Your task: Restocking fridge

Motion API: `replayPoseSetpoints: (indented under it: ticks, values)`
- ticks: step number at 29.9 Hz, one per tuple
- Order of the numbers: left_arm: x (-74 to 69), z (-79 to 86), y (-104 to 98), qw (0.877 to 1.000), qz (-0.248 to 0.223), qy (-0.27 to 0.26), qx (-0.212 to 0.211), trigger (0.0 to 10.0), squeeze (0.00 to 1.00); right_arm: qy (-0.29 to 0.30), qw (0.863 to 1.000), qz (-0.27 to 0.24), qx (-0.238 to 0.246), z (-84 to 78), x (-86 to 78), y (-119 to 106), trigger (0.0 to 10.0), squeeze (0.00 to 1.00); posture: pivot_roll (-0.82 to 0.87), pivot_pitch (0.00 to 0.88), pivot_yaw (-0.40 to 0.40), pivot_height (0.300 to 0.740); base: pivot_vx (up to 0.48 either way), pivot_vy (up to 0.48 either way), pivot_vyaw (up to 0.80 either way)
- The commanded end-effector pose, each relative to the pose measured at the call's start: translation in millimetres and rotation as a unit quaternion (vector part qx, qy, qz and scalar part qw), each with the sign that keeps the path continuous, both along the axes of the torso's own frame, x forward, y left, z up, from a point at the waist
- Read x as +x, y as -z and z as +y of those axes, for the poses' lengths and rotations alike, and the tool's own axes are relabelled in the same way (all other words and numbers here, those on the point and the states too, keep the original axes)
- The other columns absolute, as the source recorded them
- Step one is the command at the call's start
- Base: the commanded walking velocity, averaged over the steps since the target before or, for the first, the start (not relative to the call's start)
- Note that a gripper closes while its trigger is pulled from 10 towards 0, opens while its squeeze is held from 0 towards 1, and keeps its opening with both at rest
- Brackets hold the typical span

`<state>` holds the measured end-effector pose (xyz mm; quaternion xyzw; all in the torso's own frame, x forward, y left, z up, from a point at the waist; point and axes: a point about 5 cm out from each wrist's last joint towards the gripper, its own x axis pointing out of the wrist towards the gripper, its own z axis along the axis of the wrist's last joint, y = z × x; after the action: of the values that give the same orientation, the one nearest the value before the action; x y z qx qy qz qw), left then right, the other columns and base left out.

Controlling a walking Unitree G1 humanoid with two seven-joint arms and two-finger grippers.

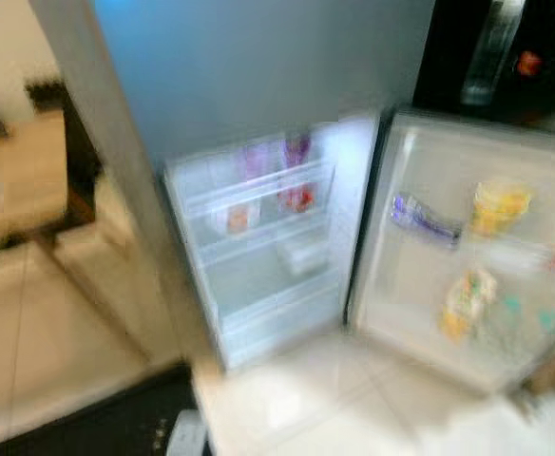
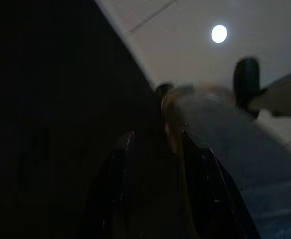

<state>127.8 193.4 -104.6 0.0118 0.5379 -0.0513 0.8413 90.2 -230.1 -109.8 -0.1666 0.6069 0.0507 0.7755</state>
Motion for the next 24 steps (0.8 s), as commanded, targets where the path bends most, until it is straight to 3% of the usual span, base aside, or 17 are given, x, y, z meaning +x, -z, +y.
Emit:
replayPoseSetpoints:
  ticks: [1, 10, 24]
  values:
    - [5.9, 4.4, -2.9, 1.0, -0.013, 0.016, 0.009, 10.0, 0.0, -0.002, 1.0, -0.004, 0.0, 0.2, 3.2, -0.7, 10.0, 0.0, -0.05, 0.002, 0.022, 0.74, 0.0, 0.0, 0.0]
    - [4.7, 4.2, -2.5, 1.0, -0.008, 0.02, 0.003, 10.0, 0.0, -0.002, 1.0, -0.004, 0.002, 0.8, 3.3, -0.6, 10.0, 0.0, -0.05, 0.003, 0.023, 0.74, 0.0, 0.0, 0.0]
    - [4.5, 1.9, -2.3, 1.0, -0.007, 0.029, -0.002, 10.0, 0.0, -0.004, 1.0, -0.004, 0.002, 1.8, 3.4, -0.4, 10.0, 0.0, -0.05, 0.004, 0.022, 0.74, 0.0, -0.419, 0.0]
